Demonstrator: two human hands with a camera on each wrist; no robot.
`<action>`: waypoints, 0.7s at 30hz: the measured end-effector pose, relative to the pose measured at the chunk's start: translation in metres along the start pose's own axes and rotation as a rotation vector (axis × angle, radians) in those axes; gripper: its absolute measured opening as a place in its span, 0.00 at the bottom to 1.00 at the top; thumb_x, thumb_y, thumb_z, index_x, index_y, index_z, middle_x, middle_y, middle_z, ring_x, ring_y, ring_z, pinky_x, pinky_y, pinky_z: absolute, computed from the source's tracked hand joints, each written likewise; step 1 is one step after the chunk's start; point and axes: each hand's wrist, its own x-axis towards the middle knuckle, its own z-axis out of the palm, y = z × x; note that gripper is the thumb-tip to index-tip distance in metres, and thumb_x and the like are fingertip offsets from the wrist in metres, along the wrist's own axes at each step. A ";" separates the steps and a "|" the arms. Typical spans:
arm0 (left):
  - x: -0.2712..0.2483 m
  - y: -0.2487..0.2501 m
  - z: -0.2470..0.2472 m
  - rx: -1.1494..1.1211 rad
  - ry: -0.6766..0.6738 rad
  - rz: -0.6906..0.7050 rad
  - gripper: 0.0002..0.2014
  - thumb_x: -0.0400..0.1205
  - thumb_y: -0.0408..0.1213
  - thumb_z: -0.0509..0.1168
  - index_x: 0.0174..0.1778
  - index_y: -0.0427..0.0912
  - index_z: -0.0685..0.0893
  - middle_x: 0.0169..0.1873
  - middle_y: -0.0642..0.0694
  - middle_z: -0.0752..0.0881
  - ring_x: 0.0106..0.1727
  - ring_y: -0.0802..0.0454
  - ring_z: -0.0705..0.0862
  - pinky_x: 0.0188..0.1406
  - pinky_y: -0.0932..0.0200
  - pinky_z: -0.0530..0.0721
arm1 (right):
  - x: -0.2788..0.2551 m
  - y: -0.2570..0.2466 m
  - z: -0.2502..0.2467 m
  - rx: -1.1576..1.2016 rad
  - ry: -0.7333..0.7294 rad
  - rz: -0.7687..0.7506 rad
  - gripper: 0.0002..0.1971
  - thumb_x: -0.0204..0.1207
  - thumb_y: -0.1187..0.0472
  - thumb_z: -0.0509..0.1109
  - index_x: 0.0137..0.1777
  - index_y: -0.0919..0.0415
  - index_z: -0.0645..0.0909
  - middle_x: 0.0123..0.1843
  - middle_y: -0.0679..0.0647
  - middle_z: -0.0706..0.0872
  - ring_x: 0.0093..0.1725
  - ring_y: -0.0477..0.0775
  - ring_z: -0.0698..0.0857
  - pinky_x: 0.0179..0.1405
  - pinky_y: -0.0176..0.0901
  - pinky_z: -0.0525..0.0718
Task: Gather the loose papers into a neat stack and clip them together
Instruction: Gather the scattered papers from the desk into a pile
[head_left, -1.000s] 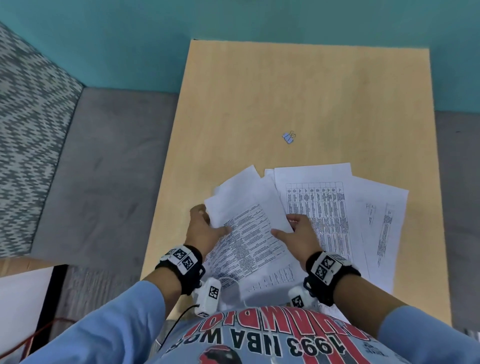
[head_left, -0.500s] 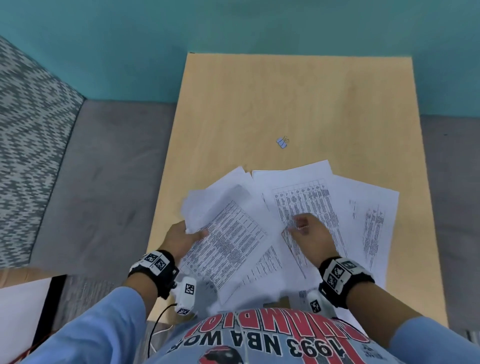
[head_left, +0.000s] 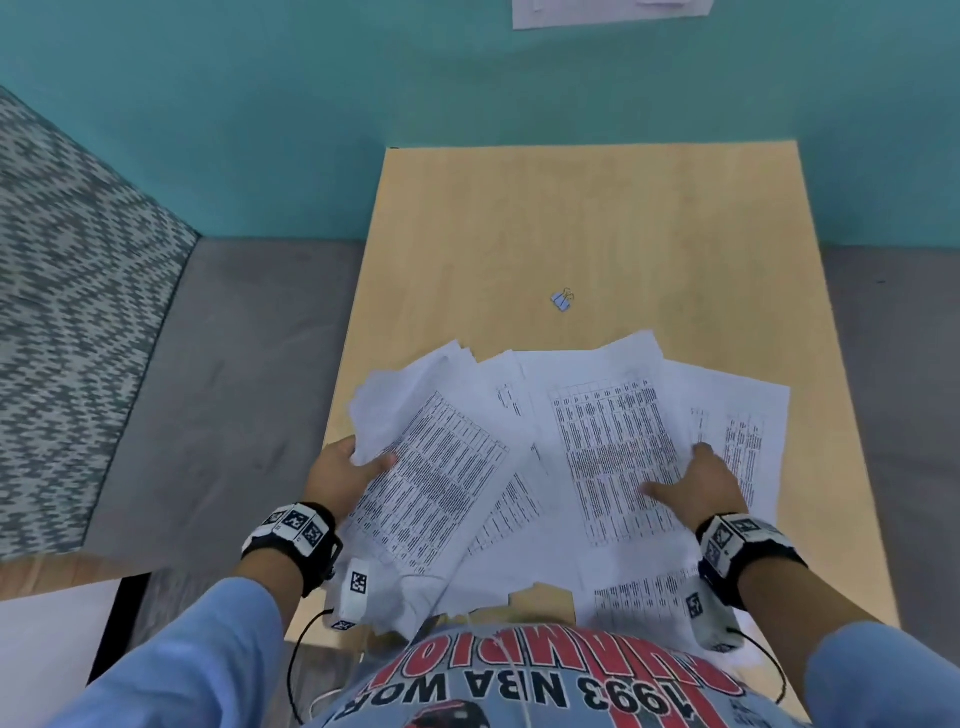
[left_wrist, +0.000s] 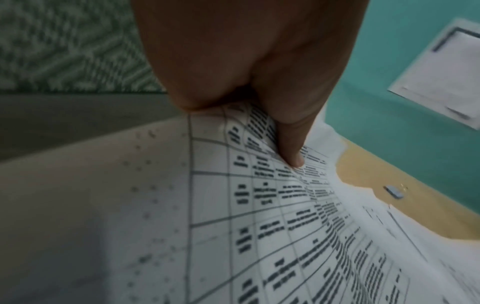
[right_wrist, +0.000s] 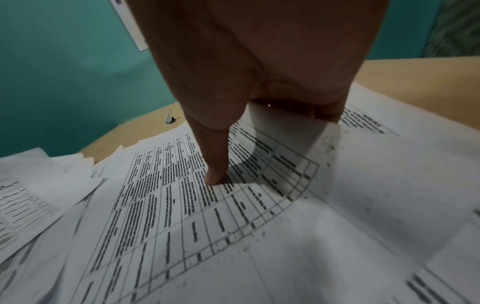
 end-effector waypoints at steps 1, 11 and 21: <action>-0.001 0.001 -0.003 0.017 0.004 0.012 0.13 0.80 0.45 0.81 0.58 0.46 0.93 0.50 0.43 0.96 0.54 0.37 0.93 0.56 0.43 0.90 | -0.001 0.002 -0.002 -0.003 -0.006 0.000 0.46 0.69 0.49 0.87 0.78 0.70 0.69 0.62 0.65 0.84 0.59 0.67 0.86 0.54 0.54 0.86; -0.009 0.029 -0.053 -0.158 0.056 0.061 0.17 0.75 0.43 0.85 0.53 0.35 0.93 0.43 0.44 0.93 0.41 0.44 0.86 0.44 0.52 0.84 | -0.021 0.023 -0.009 -0.146 0.145 -0.042 0.54 0.67 0.40 0.85 0.86 0.64 0.64 0.81 0.69 0.72 0.78 0.73 0.73 0.75 0.69 0.77; -0.024 0.093 -0.069 -0.490 -0.204 0.099 0.33 0.60 0.49 0.91 0.60 0.43 0.93 0.60 0.39 0.95 0.62 0.38 0.94 0.60 0.46 0.91 | -0.095 -0.115 -0.067 0.954 -0.635 -0.387 0.41 0.62 0.33 0.84 0.70 0.60 0.87 0.69 0.60 0.91 0.70 0.63 0.89 0.76 0.60 0.82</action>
